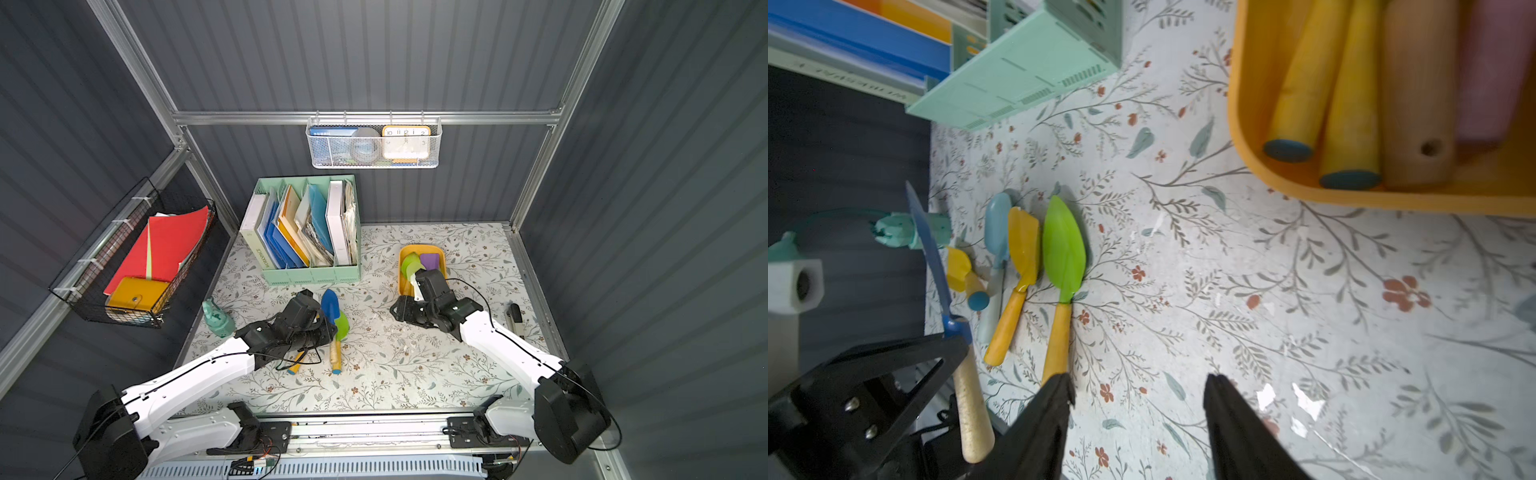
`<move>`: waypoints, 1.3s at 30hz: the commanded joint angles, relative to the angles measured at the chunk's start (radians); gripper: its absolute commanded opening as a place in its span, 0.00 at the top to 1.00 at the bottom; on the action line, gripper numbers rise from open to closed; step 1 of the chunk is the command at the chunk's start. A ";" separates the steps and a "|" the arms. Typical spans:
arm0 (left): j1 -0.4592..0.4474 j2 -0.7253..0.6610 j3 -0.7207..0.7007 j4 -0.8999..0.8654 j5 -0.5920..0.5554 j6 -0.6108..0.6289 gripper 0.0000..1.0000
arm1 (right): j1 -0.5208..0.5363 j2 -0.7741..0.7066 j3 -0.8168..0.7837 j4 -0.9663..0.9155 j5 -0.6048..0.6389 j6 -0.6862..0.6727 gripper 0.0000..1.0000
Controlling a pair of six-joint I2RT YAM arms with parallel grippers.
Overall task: Put the shovel into the storage box
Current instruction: Pick up the shovel from the center of the board.
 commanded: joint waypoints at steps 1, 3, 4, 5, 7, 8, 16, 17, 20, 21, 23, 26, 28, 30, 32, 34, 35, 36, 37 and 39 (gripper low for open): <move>-0.005 -0.042 0.005 0.112 0.075 0.040 0.89 | 0.003 -0.036 -0.050 0.211 -0.158 0.061 0.40; -0.004 -0.055 0.000 0.156 0.105 0.045 0.89 | 0.003 -0.045 -0.068 0.277 -0.208 0.086 0.37; -0.005 -0.059 -0.001 0.176 0.116 0.048 0.89 | 0.003 -0.045 -0.073 0.299 -0.228 0.090 0.36; -0.005 -0.062 -0.001 0.198 0.133 0.050 0.89 | 0.003 -0.045 -0.080 0.334 -0.260 0.102 0.36; -0.005 -0.069 -0.004 0.240 0.165 0.052 0.89 | 0.003 -0.040 -0.101 0.424 -0.321 0.135 0.35; -0.004 -0.071 -0.007 0.266 0.186 0.053 0.89 | 0.003 -0.035 -0.112 0.478 -0.350 0.158 0.35; -0.003 -0.088 -0.029 0.382 0.227 0.040 0.89 | 0.011 0.032 -0.187 0.859 -0.490 0.340 0.32; -0.001 -0.089 -0.030 0.395 0.231 0.034 0.89 | 0.016 0.040 -0.191 0.887 -0.503 0.350 0.33; 0.004 -0.089 -0.029 0.426 0.245 0.017 0.89 | 0.042 0.057 -0.200 0.937 -0.532 0.355 0.34; 0.006 -0.089 -0.029 0.437 0.250 0.013 0.89 | 0.052 0.061 -0.206 0.952 -0.539 0.355 0.35; 0.010 -0.091 -0.032 0.455 0.252 0.004 0.89 | 0.068 0.070 -0.211 0.978 -0.554 0.355 0.36; 0.016 -0.106 -0.054 0.501 0.249 -0.025 0.89 | 0.087 0.087 -0.226 1.018 -0.559 0.362 0.37; 0.018 -0.118 -0.066 0.528 0.246 -0.041 0.89 | 0.099 0.106 -0.229 1.054 -0.570 0.377 0.39; 0.021 -0.125 -0.070 0.544 0.244 -0.047 0.89 | 0.109 0.129 -0.232 1.109 -0.580 0.403 0.40; 0.021 -0.128 -0.070 0.547 0.245 -0.050 0.90 | 0.115 0.154 -0.232 1.161 -0.588 0.429 0.43; 0.023 -0.131 -0.083 0.570 0.250 -0.064 0.90 | 0.119 0.181 -0.229 1.196 -0.588 0.449 0.44; 0.024 -0.135 -0.095 0.592 0.254 -0.074 0.90 | 0.123 0.195 -0.227 1.222 -0.589 0.462 0.46; 0.024 -0.137 -0.103 0.605 0.255 -0.082 0.90 | 0.127 0.210 -0.224 1.250 -0.592 0.477 0.47; 0.026 -0.140 -0.110 0.616 0.255 -0.091 0.90 | 0.131 0.226 -0.222 1.287 -0.593 0.496 0.49; 0.029 -0.149 -0.116 0.623 0.255 -0.095 0.90 | 0.133 0.249 -0.222 1.354 -0.595 0.532 0.54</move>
